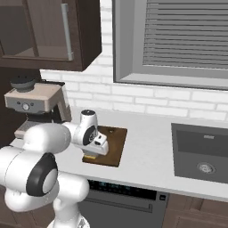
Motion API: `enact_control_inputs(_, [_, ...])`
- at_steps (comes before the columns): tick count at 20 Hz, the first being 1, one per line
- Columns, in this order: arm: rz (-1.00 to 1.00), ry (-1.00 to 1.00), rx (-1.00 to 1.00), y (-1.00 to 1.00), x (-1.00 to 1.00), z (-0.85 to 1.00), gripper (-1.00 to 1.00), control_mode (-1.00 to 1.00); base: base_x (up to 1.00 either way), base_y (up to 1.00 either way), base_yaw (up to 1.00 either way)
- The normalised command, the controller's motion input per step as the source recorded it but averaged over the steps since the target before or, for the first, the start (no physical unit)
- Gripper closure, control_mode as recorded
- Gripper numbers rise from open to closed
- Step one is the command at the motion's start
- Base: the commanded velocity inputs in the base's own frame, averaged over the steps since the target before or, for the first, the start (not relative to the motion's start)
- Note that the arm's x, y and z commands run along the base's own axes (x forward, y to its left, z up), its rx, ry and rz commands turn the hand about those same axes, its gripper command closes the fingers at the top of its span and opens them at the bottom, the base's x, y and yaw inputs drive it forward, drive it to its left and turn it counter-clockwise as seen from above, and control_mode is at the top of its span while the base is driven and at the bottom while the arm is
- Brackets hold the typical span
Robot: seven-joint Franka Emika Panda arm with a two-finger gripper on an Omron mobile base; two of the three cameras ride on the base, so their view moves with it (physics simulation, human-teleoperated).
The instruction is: Pick up the sponge from the counter and clean the cutting board by briefly scrubbing or pressing down on the cutting board. Once finished, release the sponge.
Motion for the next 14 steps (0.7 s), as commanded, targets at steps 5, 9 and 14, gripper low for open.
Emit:
enact_control_inputs(5, [0.01,0.00,0.00,0.00,0.25,0.00,1.00,-1.00,0.00,0.00,0.00])
enact_control_inputs(9, [0.00,0.00,0.00,0.00,0.30,0.00,1.00,-1.00,0.00,0.00,0.00])
enact_control_inputs(14, [0.00,0.00,0.00,0.00,0.39,0.00,1.00,-1.00,0.00,0.00,0.00])
